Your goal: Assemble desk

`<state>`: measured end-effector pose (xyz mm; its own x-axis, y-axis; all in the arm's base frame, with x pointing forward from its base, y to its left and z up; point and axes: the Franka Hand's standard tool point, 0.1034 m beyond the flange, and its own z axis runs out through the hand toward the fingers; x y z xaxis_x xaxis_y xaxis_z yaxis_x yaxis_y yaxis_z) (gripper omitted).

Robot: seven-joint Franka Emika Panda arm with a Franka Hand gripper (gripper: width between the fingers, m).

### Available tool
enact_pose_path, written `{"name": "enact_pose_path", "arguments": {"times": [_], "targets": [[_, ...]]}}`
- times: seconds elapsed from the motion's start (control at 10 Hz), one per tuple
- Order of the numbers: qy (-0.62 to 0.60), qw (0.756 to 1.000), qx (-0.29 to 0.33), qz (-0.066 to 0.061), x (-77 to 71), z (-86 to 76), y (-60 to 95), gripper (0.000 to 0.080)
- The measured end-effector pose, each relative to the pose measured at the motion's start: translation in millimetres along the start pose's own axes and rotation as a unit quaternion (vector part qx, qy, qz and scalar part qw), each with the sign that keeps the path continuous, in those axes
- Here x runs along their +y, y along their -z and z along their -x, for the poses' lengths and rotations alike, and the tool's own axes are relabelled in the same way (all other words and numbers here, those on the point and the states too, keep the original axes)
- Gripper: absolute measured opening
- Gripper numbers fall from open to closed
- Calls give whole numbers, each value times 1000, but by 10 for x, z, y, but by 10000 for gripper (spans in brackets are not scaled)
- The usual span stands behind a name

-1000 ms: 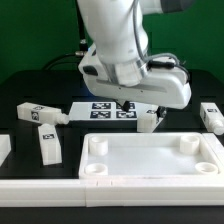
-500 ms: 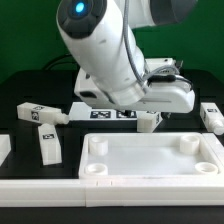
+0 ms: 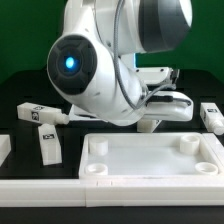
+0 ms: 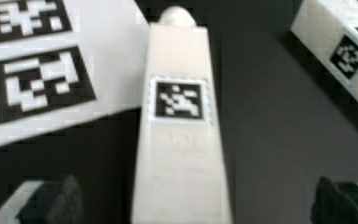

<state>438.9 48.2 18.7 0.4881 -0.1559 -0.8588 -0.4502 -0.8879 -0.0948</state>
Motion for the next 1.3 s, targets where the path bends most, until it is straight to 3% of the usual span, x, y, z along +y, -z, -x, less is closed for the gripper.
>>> {"name": "enact_pose_path", "arguments": {"times": [0.4, 0.6, 0.7, 1.0, 1.2, 1.3], "targets": [[1, 1000, -3, 2, -9, 3, -42, 649], [-18, 1000, -21, 5, 65, 5, -216, 649], [-17, 1000, -21, 5, 62, 2, -210, 649], [-17, 1000, -21, 5, 64, 3, -212, 282], [-14, 1000, -11, 6, 32, 4, -181, 284], [-5, 1000, -14, 8, -45, 118, -78, 284]]}}
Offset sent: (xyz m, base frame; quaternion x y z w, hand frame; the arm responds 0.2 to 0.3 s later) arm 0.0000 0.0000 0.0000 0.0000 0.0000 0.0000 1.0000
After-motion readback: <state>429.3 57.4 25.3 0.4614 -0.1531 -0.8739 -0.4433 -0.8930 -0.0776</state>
